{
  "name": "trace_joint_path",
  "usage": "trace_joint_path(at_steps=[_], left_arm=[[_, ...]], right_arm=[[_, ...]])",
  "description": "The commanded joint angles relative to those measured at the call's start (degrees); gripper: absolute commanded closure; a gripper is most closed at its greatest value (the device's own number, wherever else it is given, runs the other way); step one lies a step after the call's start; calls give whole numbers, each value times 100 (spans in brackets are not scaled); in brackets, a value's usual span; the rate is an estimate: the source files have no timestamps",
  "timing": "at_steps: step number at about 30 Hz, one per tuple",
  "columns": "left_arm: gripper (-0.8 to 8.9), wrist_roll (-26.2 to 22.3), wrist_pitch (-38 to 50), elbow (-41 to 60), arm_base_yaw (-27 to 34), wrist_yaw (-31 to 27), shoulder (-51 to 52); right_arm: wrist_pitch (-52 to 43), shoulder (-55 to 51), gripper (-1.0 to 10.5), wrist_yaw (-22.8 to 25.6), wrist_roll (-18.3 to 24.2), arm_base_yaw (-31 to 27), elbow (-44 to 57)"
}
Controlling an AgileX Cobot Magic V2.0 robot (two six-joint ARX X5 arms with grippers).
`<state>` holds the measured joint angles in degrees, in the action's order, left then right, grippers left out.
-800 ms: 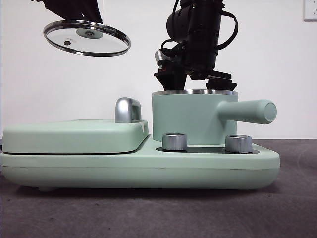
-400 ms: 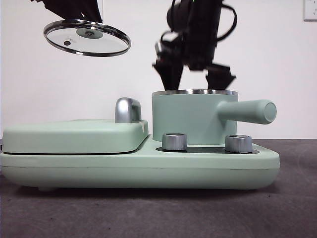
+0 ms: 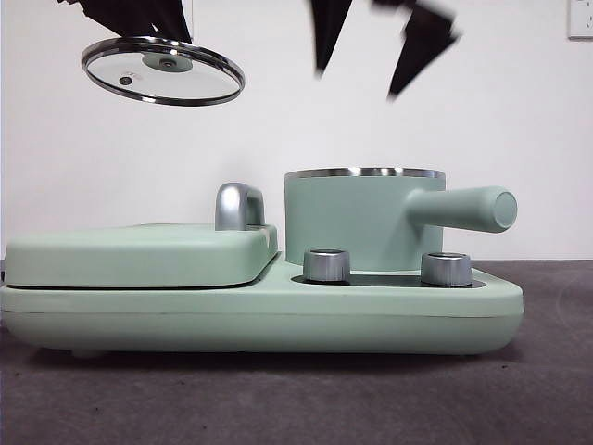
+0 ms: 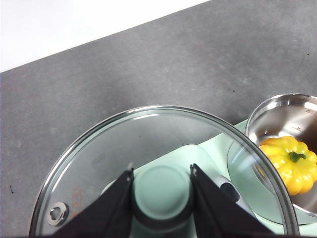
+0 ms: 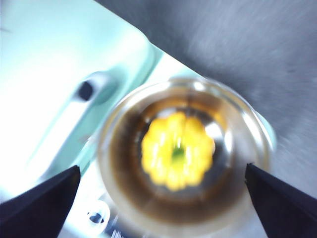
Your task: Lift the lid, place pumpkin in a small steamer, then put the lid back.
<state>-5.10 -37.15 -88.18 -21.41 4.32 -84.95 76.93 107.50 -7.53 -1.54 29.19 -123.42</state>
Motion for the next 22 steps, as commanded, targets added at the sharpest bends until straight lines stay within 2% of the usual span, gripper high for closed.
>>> trace_joint_path(at_steps=[1,5,9,14,22], left_arm=[[799,20,170,-142,-39,-2,37],[799,70,203,-142,-85,-2,37],[799,144,205,-142,-205,-2,28],[799,179,289,-142,-470,-2,15],[799,177,562,-142,-1099,-2,-155]], right_arm=[[450,-745,410,0,-74,68,457],[389,-2109,410,7,-74,144,1604],[-463,-3587,410,-66,-103,352,2955],[-1381,-5434,410,-63,-562,772,4597],[-1937,-7650,410,-55,-1235,1023,6199]])
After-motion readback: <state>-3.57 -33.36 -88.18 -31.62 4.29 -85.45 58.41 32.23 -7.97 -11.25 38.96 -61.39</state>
